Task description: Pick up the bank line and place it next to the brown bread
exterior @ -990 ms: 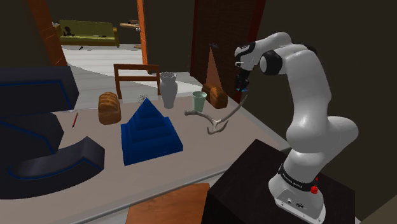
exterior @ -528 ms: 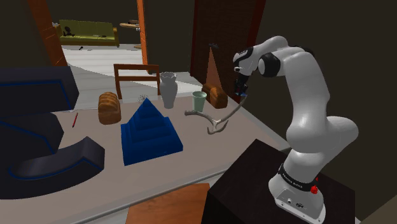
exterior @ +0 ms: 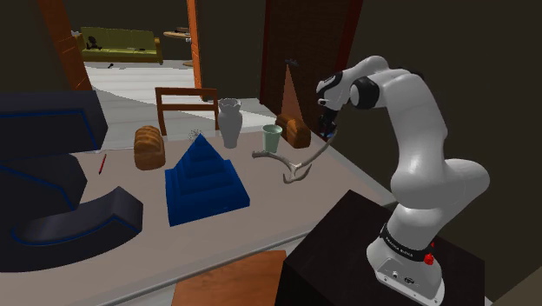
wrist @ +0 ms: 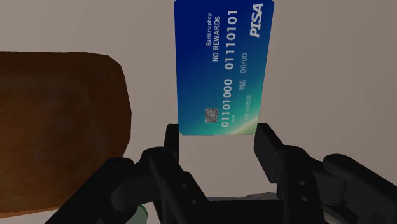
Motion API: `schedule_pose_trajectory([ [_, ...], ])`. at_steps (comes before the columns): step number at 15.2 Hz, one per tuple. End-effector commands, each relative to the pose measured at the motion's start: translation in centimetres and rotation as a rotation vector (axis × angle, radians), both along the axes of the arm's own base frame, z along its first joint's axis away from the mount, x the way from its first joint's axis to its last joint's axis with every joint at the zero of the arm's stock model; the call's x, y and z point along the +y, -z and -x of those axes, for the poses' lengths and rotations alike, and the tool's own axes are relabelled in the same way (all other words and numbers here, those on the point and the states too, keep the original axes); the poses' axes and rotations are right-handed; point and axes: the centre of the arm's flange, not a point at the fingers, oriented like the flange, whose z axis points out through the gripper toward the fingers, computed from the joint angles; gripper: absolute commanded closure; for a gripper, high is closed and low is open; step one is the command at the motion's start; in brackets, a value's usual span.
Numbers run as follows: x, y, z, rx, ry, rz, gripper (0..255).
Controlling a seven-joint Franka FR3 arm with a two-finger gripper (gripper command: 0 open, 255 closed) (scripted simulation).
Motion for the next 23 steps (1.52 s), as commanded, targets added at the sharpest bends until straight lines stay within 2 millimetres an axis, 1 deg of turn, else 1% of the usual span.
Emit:
schedule_pose_trajectory([
  [1, 0.0, 1.1, 0.0, 0.000, 0.000, 0.000, 255],
  [23, 0.0, 12.7, 0.0, 0.000, 0.000, 0.000, 255],
])
